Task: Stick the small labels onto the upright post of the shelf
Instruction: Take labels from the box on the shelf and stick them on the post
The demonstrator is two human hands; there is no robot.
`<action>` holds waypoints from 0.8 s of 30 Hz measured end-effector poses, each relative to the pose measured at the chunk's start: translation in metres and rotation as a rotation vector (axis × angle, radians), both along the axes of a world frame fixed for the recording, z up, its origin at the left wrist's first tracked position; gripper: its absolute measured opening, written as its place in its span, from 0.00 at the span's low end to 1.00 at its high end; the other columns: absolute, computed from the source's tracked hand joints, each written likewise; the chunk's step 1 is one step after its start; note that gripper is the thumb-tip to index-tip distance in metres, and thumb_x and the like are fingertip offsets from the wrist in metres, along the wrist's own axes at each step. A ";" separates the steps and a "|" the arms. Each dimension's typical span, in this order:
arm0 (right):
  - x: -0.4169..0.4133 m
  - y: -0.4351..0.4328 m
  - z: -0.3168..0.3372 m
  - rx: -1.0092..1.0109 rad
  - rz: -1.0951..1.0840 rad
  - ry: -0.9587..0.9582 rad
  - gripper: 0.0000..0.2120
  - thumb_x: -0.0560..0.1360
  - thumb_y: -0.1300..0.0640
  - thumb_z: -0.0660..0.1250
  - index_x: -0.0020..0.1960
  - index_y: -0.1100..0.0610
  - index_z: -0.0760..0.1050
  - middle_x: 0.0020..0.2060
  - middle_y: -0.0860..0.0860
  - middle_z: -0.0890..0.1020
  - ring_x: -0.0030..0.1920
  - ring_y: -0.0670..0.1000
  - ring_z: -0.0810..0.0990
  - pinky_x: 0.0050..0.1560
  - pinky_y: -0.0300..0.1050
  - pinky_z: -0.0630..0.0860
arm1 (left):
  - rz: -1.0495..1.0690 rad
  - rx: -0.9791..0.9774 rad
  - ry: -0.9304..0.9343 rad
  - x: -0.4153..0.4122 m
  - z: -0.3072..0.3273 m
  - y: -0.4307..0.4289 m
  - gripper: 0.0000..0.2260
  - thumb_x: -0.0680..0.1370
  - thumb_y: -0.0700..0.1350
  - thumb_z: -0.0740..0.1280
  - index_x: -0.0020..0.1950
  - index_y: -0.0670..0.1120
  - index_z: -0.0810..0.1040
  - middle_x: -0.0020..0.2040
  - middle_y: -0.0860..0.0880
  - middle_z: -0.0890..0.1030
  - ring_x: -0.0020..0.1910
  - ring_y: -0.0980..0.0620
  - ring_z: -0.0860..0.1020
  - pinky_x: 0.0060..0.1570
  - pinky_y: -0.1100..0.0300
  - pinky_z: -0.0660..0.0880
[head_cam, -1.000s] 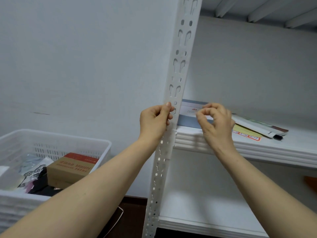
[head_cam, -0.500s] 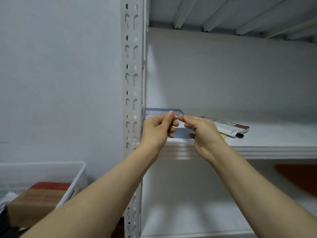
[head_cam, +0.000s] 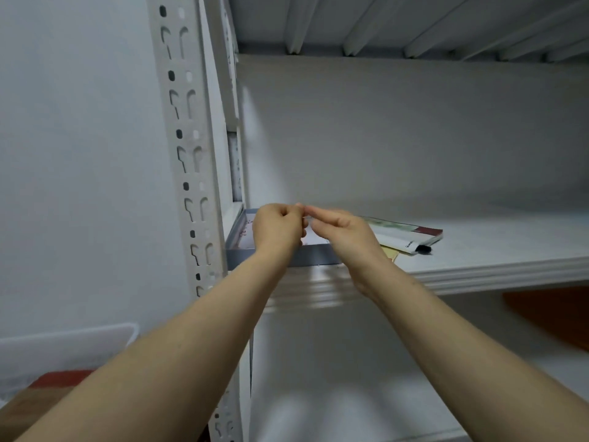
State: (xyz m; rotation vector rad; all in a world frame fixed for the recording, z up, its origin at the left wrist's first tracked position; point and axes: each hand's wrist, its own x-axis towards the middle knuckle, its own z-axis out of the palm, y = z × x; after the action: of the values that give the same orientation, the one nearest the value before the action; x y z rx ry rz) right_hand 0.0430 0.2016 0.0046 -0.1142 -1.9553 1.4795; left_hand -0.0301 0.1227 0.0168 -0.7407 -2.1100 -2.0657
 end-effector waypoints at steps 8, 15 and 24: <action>-0.023 0.019 0.007 0.023 -0.062 -0.022 0.13 0.77 0.63 0.63 0.60 0.59 0.78 0.55 0.53 0.81 0.53 0.45 0.76 0.56 0.35 0.69 | 0.005 -0.140 -0.105 -0.015 0.010 0.013 0.11 0.75 0.39 0.57 0.32 0.44 0.70 0.32 0.44 0.69 0.31 0.46 0.64 0.32 0.59 0.61; -0.038 0.026 0.010 -0.016 -0.038 -0.025 0.09 0.76 0.63 0.64 0.54 0.60 0.80 0.44 0.52 0.82 0.41 0.43 0.77 0.49 0.34 0.73 | 0.010 -0.125 -0.098 -0.023 0.019 0.008 0.16 0.78 0.46 0.62 0.31 0.43 0.71 0.27 0.46 0.70 0.25 0.49 0.65 0.27 0.63 0.62; -0.049 0.030 0.007 -0.025 -0.103 -0.048 0.08 0.75 0.66 0.64 0.51 0.59 0.80 0.41 0.51 0.81 0.45 0.48 0.77 0.50 0.37 0.72 | -0.085 -0.206 -0.169 -0.027 0.023 -0.002 0.10 0.72 0.37 0.74 0.49 0.32 0.80 0.37 0.41 0.79 0.28 0.49 0.75 0.33 0.66 0.78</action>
State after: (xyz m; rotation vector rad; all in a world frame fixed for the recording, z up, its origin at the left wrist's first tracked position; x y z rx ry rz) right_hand -0.0061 0.2311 0.0119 -0.2601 -1.9391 1.4458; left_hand -0.0575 0.1203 0.0393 -0.7140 -2.4536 -2.0401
